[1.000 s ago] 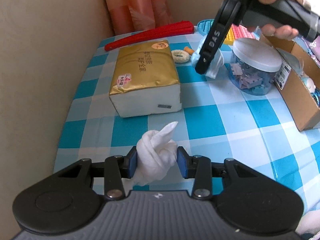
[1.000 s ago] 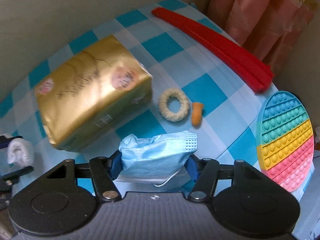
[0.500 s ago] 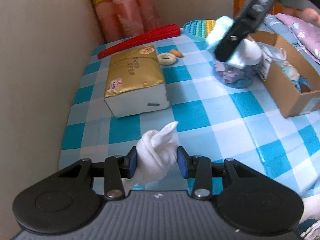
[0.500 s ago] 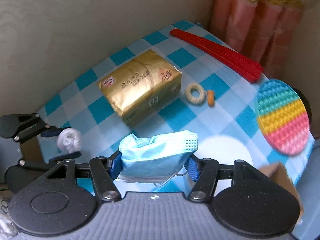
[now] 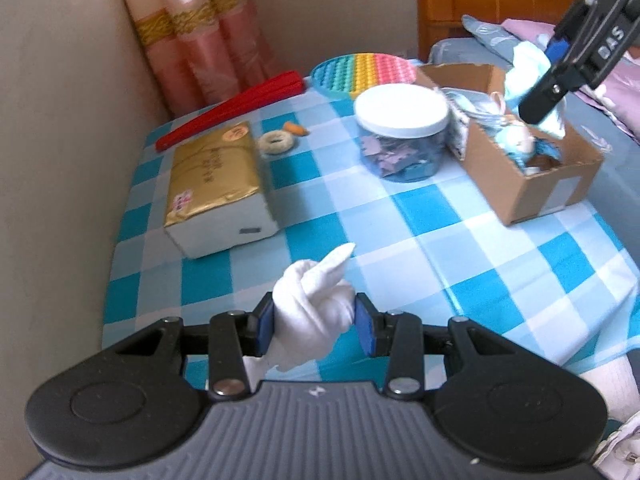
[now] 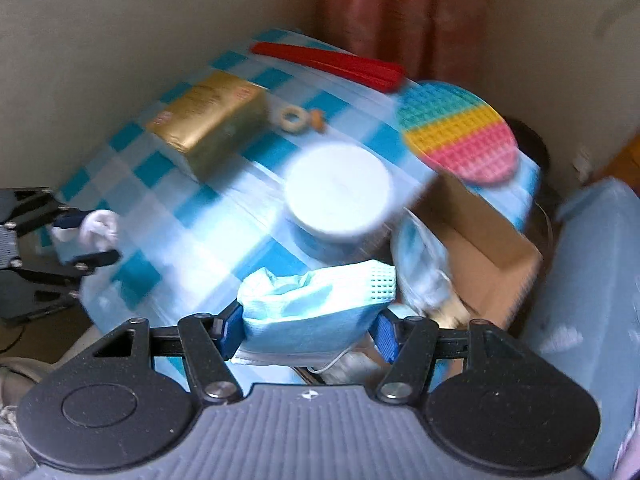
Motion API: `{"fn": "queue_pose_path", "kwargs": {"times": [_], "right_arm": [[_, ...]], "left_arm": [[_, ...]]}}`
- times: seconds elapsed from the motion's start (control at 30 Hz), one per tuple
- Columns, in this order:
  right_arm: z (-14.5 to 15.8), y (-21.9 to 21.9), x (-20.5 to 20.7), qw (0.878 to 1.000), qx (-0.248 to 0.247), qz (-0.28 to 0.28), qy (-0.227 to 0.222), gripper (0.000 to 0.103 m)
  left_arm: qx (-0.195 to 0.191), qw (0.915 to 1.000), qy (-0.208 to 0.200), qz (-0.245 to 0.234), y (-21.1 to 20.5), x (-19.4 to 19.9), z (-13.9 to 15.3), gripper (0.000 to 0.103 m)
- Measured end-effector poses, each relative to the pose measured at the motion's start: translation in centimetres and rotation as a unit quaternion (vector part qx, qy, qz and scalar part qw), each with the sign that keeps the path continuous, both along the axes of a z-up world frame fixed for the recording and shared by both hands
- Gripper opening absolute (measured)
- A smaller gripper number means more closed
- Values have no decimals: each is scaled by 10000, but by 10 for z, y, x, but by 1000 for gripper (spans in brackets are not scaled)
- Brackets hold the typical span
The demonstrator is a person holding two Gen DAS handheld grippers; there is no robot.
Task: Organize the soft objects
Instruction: 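Carry the blue mask into the box and open the right gripper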
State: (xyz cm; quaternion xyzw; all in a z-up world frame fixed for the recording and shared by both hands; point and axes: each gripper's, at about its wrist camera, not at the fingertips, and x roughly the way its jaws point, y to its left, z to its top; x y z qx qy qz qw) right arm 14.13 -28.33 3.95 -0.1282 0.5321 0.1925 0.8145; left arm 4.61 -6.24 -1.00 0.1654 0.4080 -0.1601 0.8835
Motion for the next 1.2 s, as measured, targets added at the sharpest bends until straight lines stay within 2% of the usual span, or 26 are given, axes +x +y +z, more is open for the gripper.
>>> {"fn": "queue_pose_path", "kwargs": {"times": [0.2, 0.23, 0.33, 0.63, 0.8, 0.97, 1.03, 1.13, 1.2], "right_arm": [[-15, -32, -3, 9980, 85, -602, 173, 70], [-18, -34, -2, 9978, 67, -632, 192, 73], [-29, -39, 2, 9965, 60, -786, 264, 96], [-33, -47, -2, 9943, 310, -996, 239, 96], [-26, -47, -15, 9941, 390, -1016, -16, 96], [-28, -46, -28, 9930, 123, -1106, -391, 95], [-32, -47, -31, 9925, 73, -1149, -404, 94], [-34, -50, -38, 9915, 264, -1203, -424, 93], [-33, -50, -46, 9904, 350, -1231, -513, 84]], "left_arm": [[53, 9999, -18, -145, -12, -2, 1, 40], [70, 9998, -20, -162, -13, -2, 1, 40], [107, 9997, -22, -205, -17, -1, 1, 40], [132, 9993, 31, -355, -28, 8, 2, 40], [119, 9985, 38, -525, -36, 14, 6, 40], [39, 9974, 125, -707, -47, 20, 12, 40], [26, 9968, 149, -790, -52, 22, 14, 40], [-15, 9950, 227, -977, -60, 25, 19, 40], [-22, 9936, 285, -1093, -65, 30, 24, 40]]}}
